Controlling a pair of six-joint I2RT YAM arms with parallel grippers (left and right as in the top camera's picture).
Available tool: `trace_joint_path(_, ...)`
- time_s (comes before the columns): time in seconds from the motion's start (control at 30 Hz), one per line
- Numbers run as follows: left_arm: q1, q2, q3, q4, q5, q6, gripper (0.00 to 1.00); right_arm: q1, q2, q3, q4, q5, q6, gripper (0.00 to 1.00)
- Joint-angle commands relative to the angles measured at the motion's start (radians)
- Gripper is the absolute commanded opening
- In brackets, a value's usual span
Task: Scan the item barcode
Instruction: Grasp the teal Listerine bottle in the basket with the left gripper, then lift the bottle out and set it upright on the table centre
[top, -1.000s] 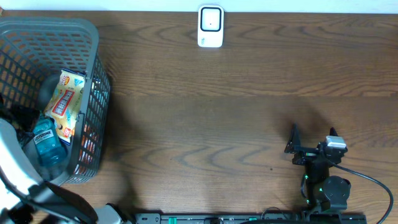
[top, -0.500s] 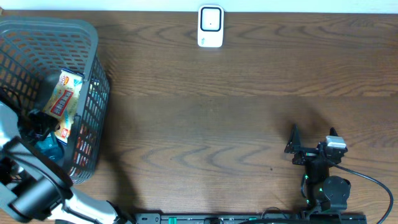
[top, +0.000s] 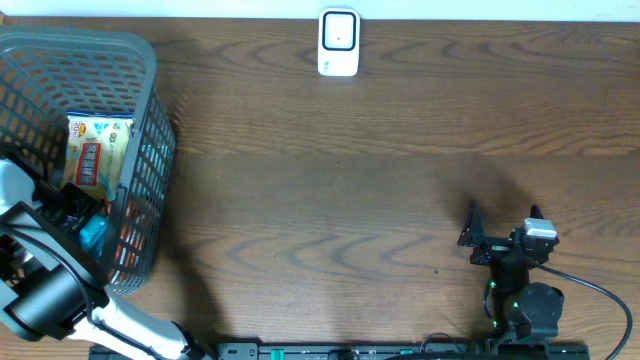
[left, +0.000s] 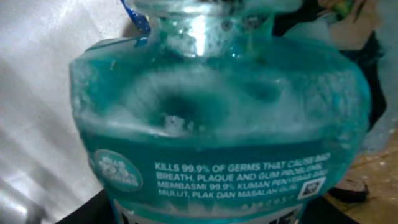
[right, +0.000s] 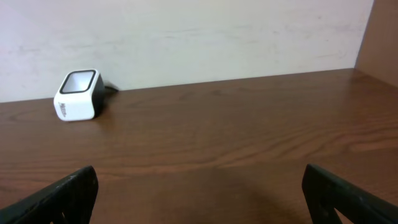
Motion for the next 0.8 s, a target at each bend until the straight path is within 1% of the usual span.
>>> trace_joint_path(0.0, 0.01, 0.056, -0.014, 0.003, -0.023, -0.007, 0.51, -0.002, -0.004, -0.001, -0.003, 0.002, 0.014, 0.99)
trace_joint_path(0.17, 0.01, 0.0, -0.006, -0.002, -0.022, -0.038, 0.51, -0.002, -0.004, -0.001, -0.003, 0.002, 0.014, 0.99)
trace_joint_path(0.3, 0.01, -0.095, 0.017, -0.014, -0.021, -0.046, 0.51, -0.002, -0.004, -0.001, -0.003, 0.002, 0.014, 0.99)
trace_joint_path(0.4, 0.01, -0.204, 0.034, -0.014, -0.019, -0.072, 0.51, -0.002, -0.004, -0.001, -0.003, 0.003, 0.015, 0.99)
trace_joint_path(0.5, 0.01, -0.336, 0.039, 0.002, -0.013, -0.124, 0.51, -0.002, -0.004, -0.001, -0.003, 0.002, 0.014, 0.99)
trace_joint_path(0.6, 0.009, -0.481, 0.039, 0.035, 0.063, -0.164, 0.51, -0.002, -0.004, -0.001, -0.003, 0.002, 0.014, 0.99)
trace_joint_path(0.67, 0.003, -0.575, 0.039, 0.066, 0.113, -0.209, 0.51, -0.002, -0.004, -0.001, -0.003, 0.002, 0.014, 0.99)
trace_joint_path(0.77, -0.03, -0.705, 0.039, 0.124, 0.139, -0.309, 0.51, -0.002, -0.004, -0.001, -0.003, 0.002, 0.014, 0.99)
